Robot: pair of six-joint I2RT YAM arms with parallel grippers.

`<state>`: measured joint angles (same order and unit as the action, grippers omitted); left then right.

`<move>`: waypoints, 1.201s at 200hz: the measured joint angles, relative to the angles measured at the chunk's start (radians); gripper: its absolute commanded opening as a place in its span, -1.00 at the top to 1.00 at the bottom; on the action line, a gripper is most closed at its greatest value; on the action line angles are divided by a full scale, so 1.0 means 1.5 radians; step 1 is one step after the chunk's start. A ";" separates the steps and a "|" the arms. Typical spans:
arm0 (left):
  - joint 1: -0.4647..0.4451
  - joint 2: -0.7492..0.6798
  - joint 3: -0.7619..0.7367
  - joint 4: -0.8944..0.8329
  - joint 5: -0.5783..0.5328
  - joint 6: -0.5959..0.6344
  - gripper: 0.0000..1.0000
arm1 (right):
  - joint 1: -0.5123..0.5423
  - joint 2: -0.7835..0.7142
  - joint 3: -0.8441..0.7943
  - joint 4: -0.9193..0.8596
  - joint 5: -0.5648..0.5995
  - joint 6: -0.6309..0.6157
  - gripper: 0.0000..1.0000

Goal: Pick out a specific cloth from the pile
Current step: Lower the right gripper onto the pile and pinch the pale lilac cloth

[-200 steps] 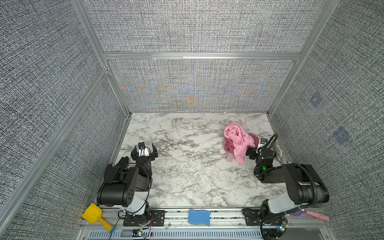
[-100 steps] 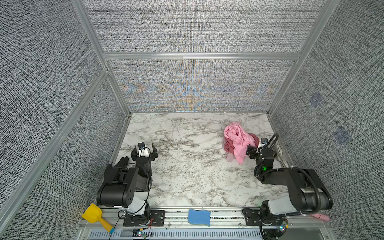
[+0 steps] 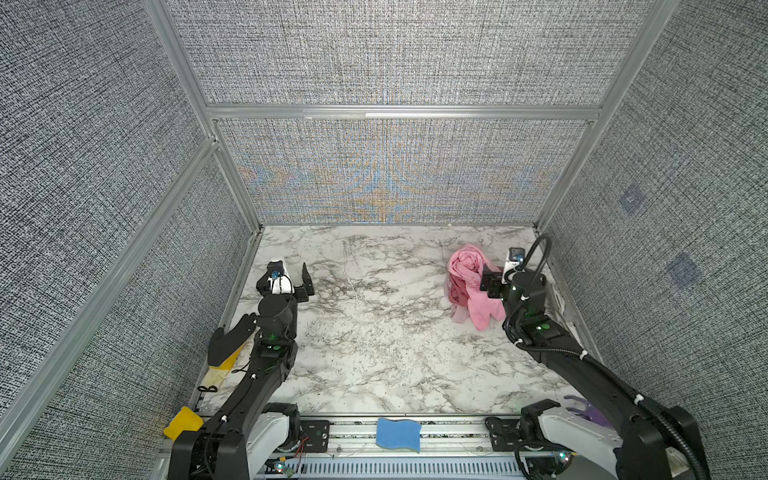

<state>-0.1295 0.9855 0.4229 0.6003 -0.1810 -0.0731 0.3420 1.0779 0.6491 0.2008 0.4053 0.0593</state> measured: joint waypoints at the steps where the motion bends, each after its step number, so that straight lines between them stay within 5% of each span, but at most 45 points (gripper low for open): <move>1: -0.001 0.000 0.001 -0.003 0.001 -0.002 -0.78 | 0.003 0.001 0.001 -0.006 0.000 0.002 -0.74; 87: -0.069 0.015 0.061 -0.248 0.105 -0.151 -0.79 | 0.118 0.156 0.041 -0.234 -0.077 0.136 -0.01; 166: -0.073 0.038 0.058 -0.256 0.142 -0.170 -0.80 | 0.120 0.296 0.086 -0.230 -0.085 0.187 0.26; 240: -0.073 0.020 0.048 -0.242 0.150 -0.168 -0.82 | 0.117 0.361 0.127 -0.236 -0.063 0.214 0.26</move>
<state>-0.2398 1.0157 0.4946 0.2375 0.0444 -0.3244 0.5171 1.6192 0.8394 -0.1532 0.3107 0.3809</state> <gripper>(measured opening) 0.909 0.372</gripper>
